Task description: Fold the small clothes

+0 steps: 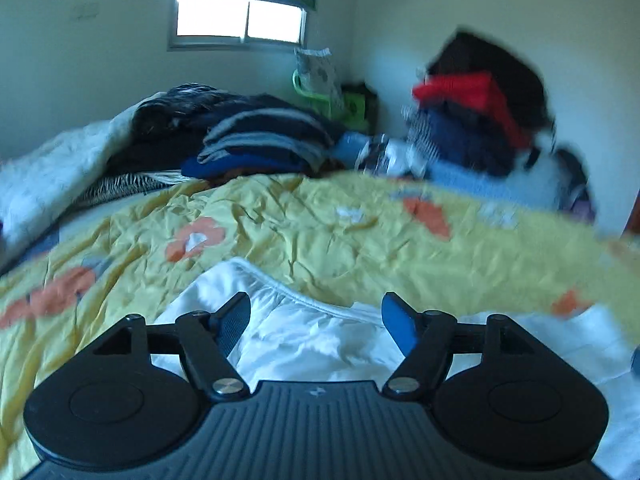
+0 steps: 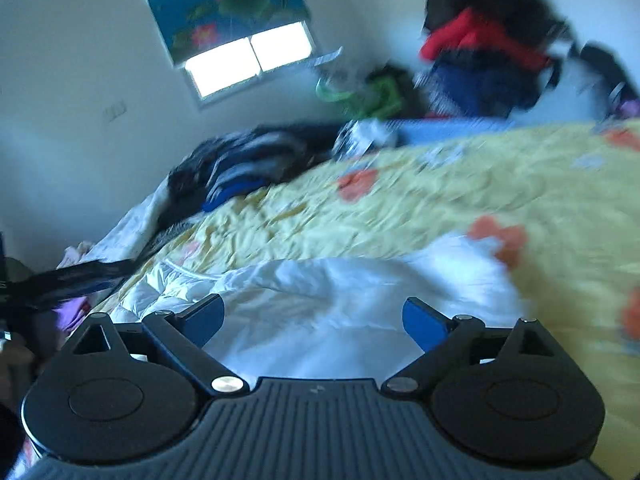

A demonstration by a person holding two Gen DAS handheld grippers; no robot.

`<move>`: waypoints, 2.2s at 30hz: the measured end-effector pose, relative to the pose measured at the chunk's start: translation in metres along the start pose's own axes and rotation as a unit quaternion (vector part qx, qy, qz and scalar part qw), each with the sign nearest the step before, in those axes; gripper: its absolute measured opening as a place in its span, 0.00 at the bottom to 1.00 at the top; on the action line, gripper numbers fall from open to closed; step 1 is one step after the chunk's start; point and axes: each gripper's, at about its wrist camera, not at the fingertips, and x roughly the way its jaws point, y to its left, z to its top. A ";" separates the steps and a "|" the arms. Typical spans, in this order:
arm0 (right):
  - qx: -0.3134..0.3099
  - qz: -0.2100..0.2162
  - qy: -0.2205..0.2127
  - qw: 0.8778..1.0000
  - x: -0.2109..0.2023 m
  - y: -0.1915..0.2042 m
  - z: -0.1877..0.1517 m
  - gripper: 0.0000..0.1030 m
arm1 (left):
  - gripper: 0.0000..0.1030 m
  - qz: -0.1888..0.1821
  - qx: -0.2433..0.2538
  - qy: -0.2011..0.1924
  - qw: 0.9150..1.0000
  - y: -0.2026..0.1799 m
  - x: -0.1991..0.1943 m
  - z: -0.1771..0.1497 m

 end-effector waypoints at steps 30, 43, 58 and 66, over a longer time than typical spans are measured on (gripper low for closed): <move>-0.022 -0.038 -0.017 0.999 0.047 -0.014 0.003 0.90 | 0.92 0.023 -0.010 0.005 1.000 0.014 0.011 -0.026; -0.135 -0.020 0.113 0.984 0.117 0.049 -0.036 0.98 | 0.99 0.002 0.062 0.087 0.994 -0.028 0.031 -0.070; -0.072 -0.029 0.063 0.995 0.096 0.040 -0.041 0.95 | 1.00 0.000 0.057 0.059 0.997 -0.027 0.035 -0.083; -0.102 -0.037 0.042 0.993 0.032 0.056 -0.061 0.99 | 1.00 0.005 0.055 0.051 0.997 -0.028 0.033 -0.086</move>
